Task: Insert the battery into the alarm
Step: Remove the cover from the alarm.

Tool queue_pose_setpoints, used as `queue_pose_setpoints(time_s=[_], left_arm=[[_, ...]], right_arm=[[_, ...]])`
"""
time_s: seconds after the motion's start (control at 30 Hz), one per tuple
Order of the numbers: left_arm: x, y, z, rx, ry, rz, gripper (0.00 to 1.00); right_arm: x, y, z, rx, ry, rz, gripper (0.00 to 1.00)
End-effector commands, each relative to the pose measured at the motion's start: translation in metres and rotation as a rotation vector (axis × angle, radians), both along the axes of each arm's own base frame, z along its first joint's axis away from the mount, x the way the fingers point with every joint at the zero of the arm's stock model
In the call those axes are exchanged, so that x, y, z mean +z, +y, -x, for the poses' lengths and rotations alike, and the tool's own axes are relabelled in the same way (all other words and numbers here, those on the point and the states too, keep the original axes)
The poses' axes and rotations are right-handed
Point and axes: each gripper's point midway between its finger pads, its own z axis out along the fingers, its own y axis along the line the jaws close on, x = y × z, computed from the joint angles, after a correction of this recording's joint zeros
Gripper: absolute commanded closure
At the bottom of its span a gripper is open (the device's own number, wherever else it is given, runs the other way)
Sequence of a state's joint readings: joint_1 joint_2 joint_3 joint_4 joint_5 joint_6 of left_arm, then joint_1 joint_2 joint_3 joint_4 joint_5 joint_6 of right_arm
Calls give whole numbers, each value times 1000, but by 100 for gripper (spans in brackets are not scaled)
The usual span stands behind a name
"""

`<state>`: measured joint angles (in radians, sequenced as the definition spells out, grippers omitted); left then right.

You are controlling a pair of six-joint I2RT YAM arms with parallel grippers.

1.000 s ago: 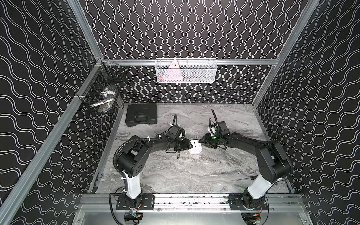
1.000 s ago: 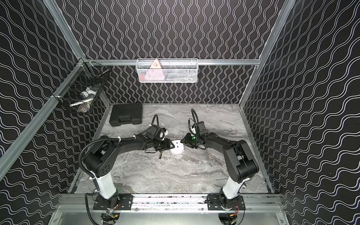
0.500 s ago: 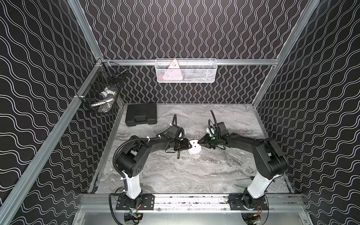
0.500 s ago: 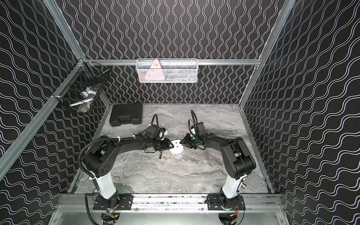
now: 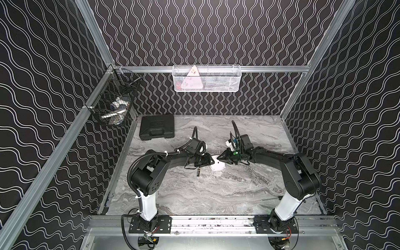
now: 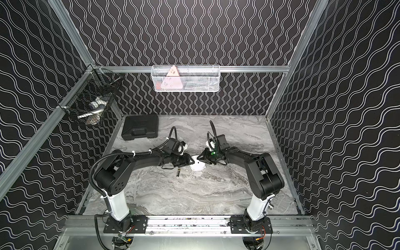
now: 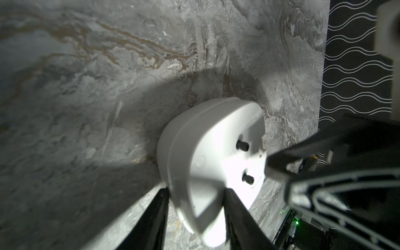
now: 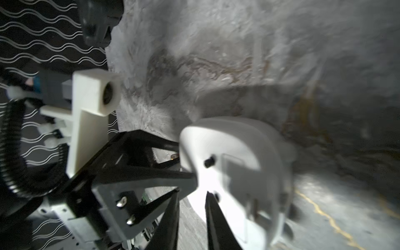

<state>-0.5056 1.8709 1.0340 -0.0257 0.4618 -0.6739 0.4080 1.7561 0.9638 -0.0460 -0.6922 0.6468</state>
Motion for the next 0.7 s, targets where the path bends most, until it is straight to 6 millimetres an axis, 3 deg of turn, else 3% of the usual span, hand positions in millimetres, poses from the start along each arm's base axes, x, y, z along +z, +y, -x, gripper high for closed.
queue_pose_setpoints(time_s=[0.0,0.13,0.37,0.67], left_arm=[[-22,17,12,12,58,-106,55],[-21,17,12,13,55,-106,55],[-21,17,12,10,59,-105,55],[-20,17,12,7,56,-108,55]], right_arm=[[16,9,1,41,-24,-83,76],[14,4,1,22,-28,-49,75],[-2,-25,-4,-40,-57,171,69],[-13,-26,-6,-32,-37,199,68]])
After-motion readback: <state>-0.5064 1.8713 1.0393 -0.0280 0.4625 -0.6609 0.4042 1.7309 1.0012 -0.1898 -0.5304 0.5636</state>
